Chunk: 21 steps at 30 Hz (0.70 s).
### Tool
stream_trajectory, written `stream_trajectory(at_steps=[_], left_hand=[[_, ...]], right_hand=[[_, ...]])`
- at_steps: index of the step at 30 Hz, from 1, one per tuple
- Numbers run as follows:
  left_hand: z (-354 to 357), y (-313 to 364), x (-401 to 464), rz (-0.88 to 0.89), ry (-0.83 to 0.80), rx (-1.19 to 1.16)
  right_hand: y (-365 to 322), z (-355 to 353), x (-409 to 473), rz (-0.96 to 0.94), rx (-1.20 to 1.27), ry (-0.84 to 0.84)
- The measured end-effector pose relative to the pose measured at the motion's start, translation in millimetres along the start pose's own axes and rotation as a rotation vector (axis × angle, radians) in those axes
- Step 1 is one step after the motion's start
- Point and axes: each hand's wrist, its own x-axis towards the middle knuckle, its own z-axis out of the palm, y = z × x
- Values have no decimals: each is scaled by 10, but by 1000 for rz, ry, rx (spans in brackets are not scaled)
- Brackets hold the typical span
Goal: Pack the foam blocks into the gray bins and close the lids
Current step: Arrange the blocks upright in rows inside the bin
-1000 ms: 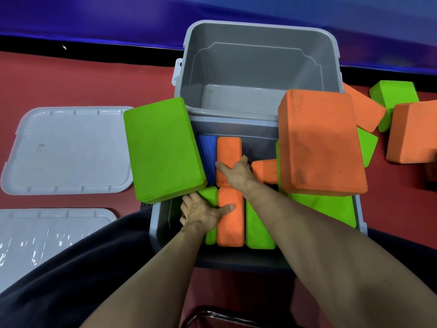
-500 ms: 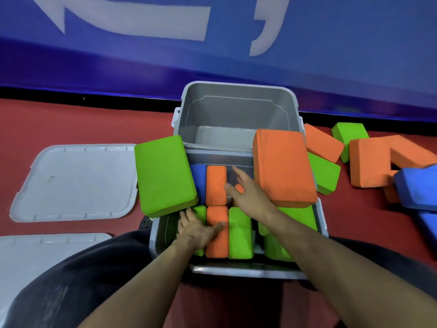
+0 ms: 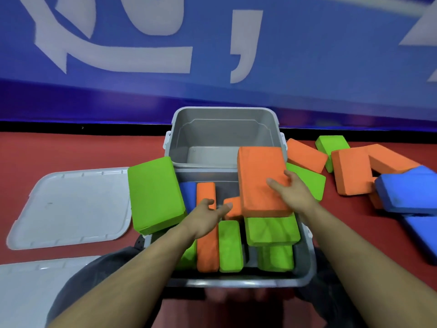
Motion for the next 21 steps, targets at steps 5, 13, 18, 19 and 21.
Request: stream_trajectory(at_steps=[5,13,18,19,21], left_hand=[[381,141,214,-51,-46,-168],[739,244,492,-189,-114,-458],[773,242,576,-253,-166,-507],[776,238,568,-269,-181,-505],[784,229,533,-292,-200,-536]], right_hand=[[134,-106,171,226,118,-98],[203,-77,318,335,127,-183],[198,-102,357,342,101,-178],[223,-113,360,343,98,-179],[260,-121,323,383,138,-192]])
